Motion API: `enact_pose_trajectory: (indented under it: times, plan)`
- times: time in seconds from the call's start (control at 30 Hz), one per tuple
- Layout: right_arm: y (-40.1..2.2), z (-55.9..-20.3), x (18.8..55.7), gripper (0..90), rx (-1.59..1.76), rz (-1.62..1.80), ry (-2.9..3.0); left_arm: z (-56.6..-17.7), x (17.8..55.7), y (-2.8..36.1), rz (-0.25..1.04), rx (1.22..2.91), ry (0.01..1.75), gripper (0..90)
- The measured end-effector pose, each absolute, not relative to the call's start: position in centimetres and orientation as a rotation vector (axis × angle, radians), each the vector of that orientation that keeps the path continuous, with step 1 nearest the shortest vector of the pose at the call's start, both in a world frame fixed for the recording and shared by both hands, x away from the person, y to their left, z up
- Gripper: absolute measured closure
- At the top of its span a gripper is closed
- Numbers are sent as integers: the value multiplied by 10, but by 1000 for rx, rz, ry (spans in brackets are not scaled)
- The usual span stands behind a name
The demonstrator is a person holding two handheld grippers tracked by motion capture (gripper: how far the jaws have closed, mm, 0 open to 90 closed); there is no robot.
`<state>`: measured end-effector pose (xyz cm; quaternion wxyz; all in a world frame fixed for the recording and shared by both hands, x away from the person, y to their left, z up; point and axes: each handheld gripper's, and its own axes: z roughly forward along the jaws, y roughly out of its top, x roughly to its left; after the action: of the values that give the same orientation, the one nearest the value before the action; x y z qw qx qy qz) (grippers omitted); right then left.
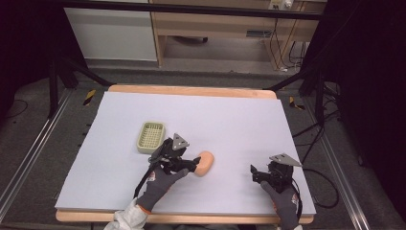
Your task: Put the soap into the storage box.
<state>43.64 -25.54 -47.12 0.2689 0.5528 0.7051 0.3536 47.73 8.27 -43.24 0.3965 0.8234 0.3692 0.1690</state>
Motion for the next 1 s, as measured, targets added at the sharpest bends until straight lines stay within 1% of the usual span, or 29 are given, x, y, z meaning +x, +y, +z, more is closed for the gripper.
enact_pose_trajectory:
  times: [1.0]
  plan:
    - [-255, -471, 437, 72, 1494, 954, 1904, -451, 487, 53, 393, 2155, 927, 211]
